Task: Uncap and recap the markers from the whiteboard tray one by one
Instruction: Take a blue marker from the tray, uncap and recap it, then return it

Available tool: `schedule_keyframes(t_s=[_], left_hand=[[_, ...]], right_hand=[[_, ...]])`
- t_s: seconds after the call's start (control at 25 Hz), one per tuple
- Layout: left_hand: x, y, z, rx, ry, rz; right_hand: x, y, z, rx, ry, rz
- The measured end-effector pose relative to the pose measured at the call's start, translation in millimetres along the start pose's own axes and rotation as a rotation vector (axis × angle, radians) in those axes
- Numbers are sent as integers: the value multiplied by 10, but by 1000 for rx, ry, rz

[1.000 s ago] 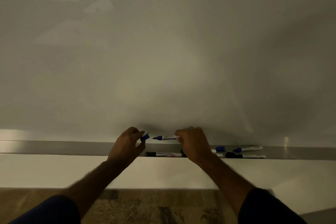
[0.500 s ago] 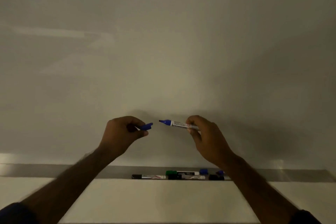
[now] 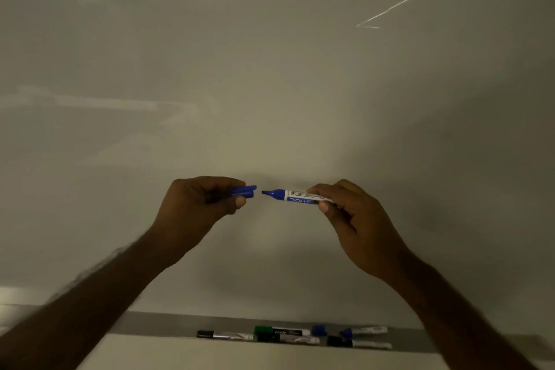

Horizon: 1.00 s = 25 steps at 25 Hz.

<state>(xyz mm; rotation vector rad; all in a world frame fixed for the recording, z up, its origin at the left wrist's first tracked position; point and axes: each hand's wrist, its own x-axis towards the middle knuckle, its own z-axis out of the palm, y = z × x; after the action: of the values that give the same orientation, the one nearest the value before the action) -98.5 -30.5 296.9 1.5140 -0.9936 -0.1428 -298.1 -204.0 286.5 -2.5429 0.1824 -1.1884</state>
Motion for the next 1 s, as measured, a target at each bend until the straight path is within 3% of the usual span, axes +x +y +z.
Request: schedule_keyframes(t_s=[1.0], left_hand=[[-354, 798, 809, 201, -78, 61]], right_hand=[[-97, 131, -801, 108, -44, -47]])
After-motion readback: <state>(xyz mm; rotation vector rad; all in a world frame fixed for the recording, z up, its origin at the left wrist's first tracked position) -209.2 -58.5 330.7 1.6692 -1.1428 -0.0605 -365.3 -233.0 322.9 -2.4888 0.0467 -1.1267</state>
